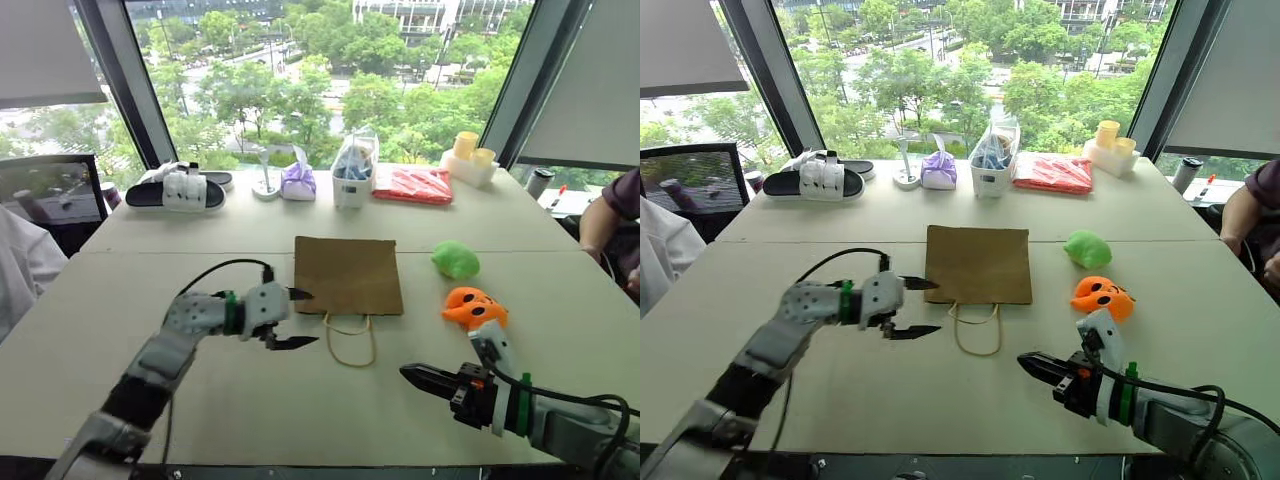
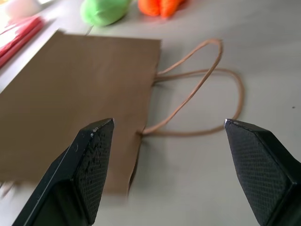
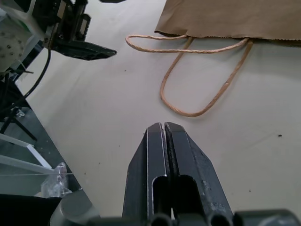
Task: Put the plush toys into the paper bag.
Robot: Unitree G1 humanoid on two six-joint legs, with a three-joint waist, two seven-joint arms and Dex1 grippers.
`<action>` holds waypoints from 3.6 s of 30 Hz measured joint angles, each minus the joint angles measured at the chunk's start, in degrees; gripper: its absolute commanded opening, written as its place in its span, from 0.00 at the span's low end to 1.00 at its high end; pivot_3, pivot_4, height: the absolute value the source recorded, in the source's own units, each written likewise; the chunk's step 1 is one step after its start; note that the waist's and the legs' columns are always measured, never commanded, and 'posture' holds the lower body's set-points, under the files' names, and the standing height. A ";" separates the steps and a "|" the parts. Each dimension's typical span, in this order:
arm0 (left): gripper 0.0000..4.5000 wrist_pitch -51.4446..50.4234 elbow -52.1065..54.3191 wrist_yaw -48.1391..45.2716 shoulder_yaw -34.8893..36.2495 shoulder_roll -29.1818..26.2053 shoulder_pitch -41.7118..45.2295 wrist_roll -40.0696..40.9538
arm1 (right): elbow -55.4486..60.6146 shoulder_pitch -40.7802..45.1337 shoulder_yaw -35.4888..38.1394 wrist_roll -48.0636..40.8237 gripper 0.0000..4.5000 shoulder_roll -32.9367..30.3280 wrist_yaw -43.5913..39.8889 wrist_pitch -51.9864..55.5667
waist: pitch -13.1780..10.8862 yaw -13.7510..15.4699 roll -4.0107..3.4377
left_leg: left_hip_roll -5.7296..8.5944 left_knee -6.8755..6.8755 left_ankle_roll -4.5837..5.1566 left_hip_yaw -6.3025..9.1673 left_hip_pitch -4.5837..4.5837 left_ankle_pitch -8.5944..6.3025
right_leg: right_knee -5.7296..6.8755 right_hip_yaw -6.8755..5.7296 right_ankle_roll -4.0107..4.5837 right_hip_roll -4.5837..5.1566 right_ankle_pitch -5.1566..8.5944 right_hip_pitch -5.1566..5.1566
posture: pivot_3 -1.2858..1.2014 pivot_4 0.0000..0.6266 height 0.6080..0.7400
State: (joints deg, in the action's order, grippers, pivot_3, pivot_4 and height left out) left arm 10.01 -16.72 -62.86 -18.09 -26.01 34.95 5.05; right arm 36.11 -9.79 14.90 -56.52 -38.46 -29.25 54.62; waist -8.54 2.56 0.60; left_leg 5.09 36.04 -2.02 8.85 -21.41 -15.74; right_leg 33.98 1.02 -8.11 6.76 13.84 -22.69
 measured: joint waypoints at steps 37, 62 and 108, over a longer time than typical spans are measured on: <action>0.00 -45.77 13.71 10.63 12.76 11.49 7.05 23.23 | -27.40 26.76 -23.99 33.48 0.00 25.39 13.42 -23.58 | -0.10 -3.34 0.12 | -0.02 -0.14 -0.69 0.56 0.12 0.41 | 0.39 -0.06 -0.03 -0.26 -0.01 -0.13 | 0.52 0.24 1.00; 0.00 -59.69 22.35 23.38 23.55 15.56 14.25 42.88 | -38.93 30.03 -28.09 49.55 0.00 28.87 13.21 -27.51 | -0.03 -3.51 0.11 | -0.01 -0.11 -0.75 0.54 0.22 0.44 | 0.50 -0.01 -0.02 -0.26 -0.01 -0.07 | 0.52 0.24 1.00; 0.00 -49.80 14.04 26.99 19.09 19.16 10.47 31.80 | -42.58 25.65 -6.14 42.88 0.17 8.71 11.83 -26.80 | 0.00 -3.09 0.06 | 0.02 0.05 -0.63 0.18 0.24 0.38 | 0.35 0.08 -0.02 -0.24 -0.02 0.14 | 0.52 0.24 1.00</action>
State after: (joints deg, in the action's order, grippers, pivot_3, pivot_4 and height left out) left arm -39.79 -2.68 -35.87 1.00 -6.85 45.42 36.85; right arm -6.47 15.87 8.76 -13.64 -29.75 -17.42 27.83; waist -8.54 -0.53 0.66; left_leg 5.11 36.09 -2.66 9.03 -21.17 -15.36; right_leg 34.33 1.10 -8.12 6.52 13.82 -22.54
